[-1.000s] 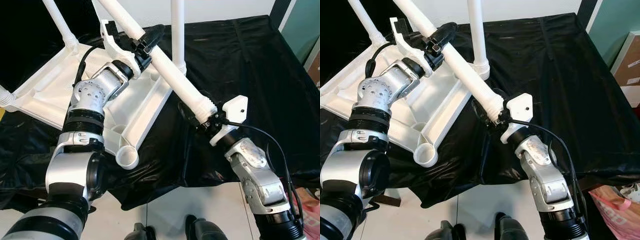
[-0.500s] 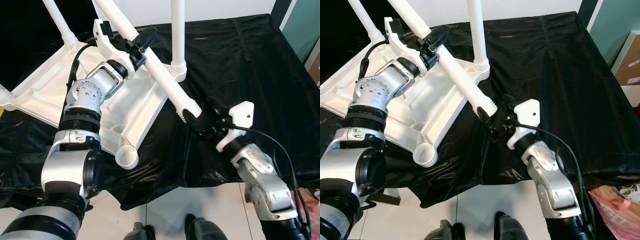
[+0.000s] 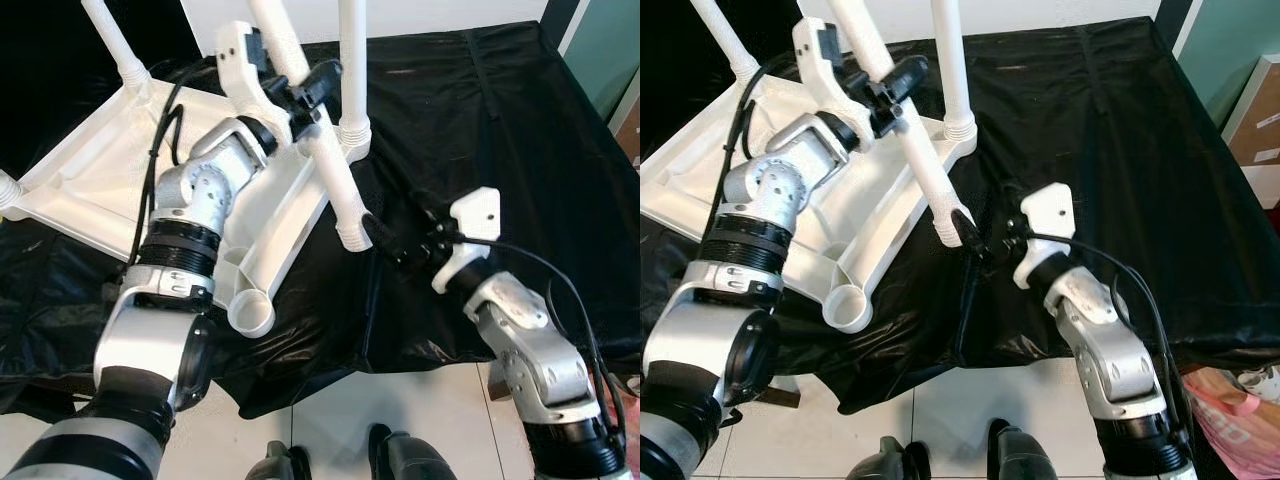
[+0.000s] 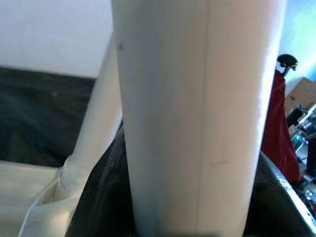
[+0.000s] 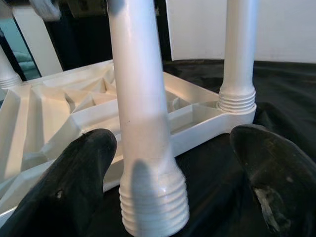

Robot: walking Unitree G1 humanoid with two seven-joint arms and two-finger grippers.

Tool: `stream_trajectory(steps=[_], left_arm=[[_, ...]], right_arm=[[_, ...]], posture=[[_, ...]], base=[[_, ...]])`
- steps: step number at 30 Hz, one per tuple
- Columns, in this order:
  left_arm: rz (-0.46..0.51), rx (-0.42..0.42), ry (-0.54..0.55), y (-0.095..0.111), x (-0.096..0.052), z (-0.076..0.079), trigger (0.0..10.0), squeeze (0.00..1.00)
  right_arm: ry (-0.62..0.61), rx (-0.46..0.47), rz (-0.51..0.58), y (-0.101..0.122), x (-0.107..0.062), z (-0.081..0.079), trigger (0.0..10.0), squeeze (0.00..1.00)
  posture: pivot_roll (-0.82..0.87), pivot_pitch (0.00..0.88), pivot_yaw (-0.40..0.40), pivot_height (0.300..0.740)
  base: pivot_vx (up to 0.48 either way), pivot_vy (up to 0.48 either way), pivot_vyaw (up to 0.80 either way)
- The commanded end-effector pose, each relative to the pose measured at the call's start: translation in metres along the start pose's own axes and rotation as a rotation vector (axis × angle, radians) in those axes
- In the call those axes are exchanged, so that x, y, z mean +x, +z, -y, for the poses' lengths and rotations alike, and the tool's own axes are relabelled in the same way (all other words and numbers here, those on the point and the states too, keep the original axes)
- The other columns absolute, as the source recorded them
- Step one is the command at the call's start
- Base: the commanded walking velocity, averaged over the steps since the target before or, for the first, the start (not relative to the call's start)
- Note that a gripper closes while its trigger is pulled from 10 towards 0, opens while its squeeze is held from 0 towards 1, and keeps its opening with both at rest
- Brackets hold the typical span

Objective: Building children table

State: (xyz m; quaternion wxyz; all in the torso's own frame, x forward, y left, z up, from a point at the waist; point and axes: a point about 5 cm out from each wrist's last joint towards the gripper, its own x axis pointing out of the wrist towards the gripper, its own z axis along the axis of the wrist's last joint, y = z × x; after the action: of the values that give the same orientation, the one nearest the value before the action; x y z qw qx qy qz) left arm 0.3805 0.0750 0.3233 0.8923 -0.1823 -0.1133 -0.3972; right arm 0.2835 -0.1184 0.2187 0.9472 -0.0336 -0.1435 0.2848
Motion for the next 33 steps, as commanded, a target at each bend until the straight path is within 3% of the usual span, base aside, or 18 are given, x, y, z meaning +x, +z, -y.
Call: stream_trajectory(steps=[1,5,6,12,17,33], left_arm=[[0.02,0.076,-0.318,0.004,-0.001,0.025,10.0,0.0],[0.022,0.1,-0.336,0.003,0.001,0.033,10.0,0.0],[0.029,0.132,-0.37,0.003,0.002,0.047,10.0,0.0],[0.041,0.158,-0.431,0.003,0.003,0.066,10.0,0.0],[0.038,0.176,-0.518,-0.003,0.002,0.091,10.0,0.0],[-0.001,0.202,-0.555,-0.019,-0.003,0.105,10.0,0.0]], right_arm=[[0.012,0.026,-0.038,-0.007,0.006,-0.004,10.0,0.0],[0.008,0.015,-0.054,-0.009,0.01,-0.003,10.0,0.0],[0.006,0.011,-0.086,-0.013,0.017,-0.003,10.0,0.0],[0.013,0.0,-0.115,-0.016,0.027,-0.004,10.0,0.0],[0.002,-0.047,-0.12,-0.013,0.041,-0.001,10.0,0.0],[0.021,-0.119,-0.098,-0.005,0.048,0.003,10.0,0.0]], posture=[[-0.16,0.193,0.081,0.74],[-0.15,0.188,0.078,0.74],[-0.14,0.183,0.077,0.74],[-0.14,0.174,0.074,0.74],[-0.14,0.164,0.076,0.74],[-0.15,0.156,0.077,0.74]], base=[[0.0,0.0,0.0],[0.0,0.0,0.0],[0.0,0.0,0.0],[0.0,0.0,0.0],[0.0,0.0,0.0],[0.0,0.0,0.0]])
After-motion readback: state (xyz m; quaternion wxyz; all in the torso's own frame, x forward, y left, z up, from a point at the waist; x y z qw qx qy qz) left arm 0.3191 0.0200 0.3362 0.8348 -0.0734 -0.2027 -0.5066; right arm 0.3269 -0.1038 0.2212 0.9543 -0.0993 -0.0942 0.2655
